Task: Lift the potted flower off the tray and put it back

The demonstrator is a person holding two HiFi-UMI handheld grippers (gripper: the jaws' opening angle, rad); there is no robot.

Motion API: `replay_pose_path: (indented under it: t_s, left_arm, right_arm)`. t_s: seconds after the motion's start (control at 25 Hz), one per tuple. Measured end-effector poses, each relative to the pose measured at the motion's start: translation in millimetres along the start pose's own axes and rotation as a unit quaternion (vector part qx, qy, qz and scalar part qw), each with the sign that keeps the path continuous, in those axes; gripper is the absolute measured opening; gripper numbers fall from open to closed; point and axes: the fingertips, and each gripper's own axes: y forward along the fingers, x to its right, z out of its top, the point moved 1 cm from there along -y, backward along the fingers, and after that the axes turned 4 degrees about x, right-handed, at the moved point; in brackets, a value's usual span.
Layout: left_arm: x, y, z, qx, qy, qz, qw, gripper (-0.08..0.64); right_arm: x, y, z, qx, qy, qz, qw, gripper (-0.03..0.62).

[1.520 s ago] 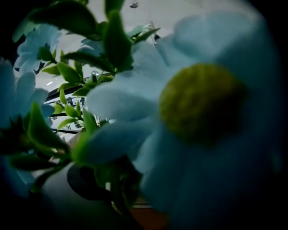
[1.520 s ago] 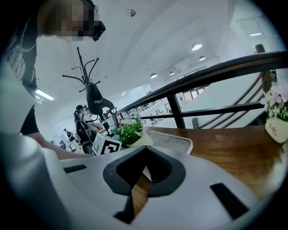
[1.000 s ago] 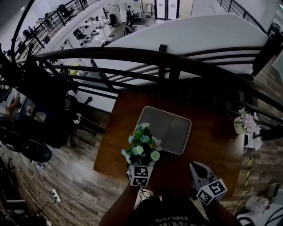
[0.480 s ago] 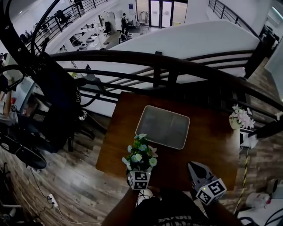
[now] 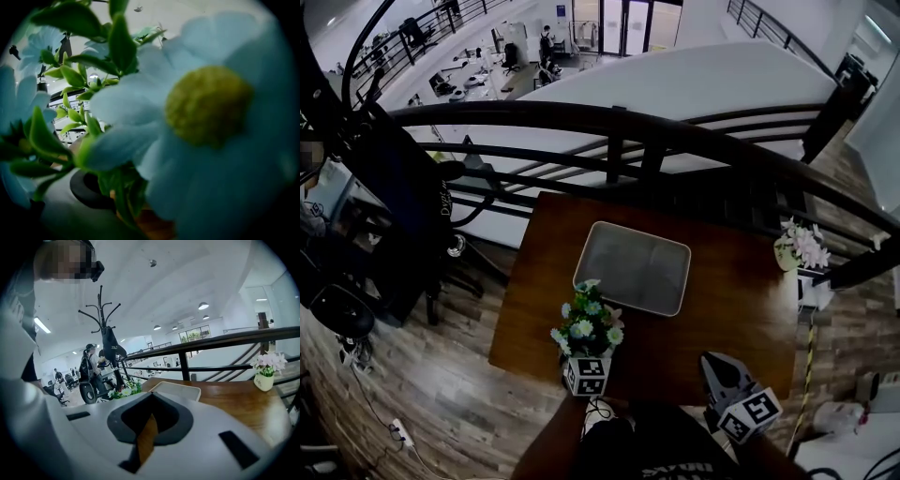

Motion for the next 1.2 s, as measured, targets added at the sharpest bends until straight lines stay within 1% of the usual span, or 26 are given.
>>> replay_pose_path:
  t_s: [0.32,0.52,0.68,0.88,1.04,1.2]
  left_arm:
    - [-1.1,10.2,-10.5,0.000,-0.008,-0.001,1.0000,0.506]
    - [-2.3,15.0,-16.7,-0.003,-0.015,0.003,0.9999,0.506]
    - [-4.2,15.2,-24.5,-0.010,-0.025,0.005,0.9996,0.505]
    - [-3.2,17.1,-26.6,-0.011,-0.018,0.011,0.9997,0.506]
    - [-3.6,15.6,-26.9,-0.022,-0.014,0.014,0.9996,0.505]
    - [-2.6,7.7,-24.0,-0.016,-0.015,0.023,0.9995,0.506]
  right_arm:
    - [11.0,-0.5,-1.9,-0.008,-0.005,-0.004,1.000,-0.008]
    - [14.2,5.5,-10.4,-0.017,-0.001,0.004,1.000,-0.008]
    - [12.0,6.7,-14.5,-0.023,-0.014,0.016,1.000,-0.008]
    - [15.4,6.7,-12.1,-0.026,-0.011,0.023,0.999,-0.008]
    - [11.6,8.3,-3.2,-0.020,-0.020,0.031,0.999,-0.008]
    - [4.6,5.8,4.4,-0.018,-0.021,0.037,0.999,-0.008]
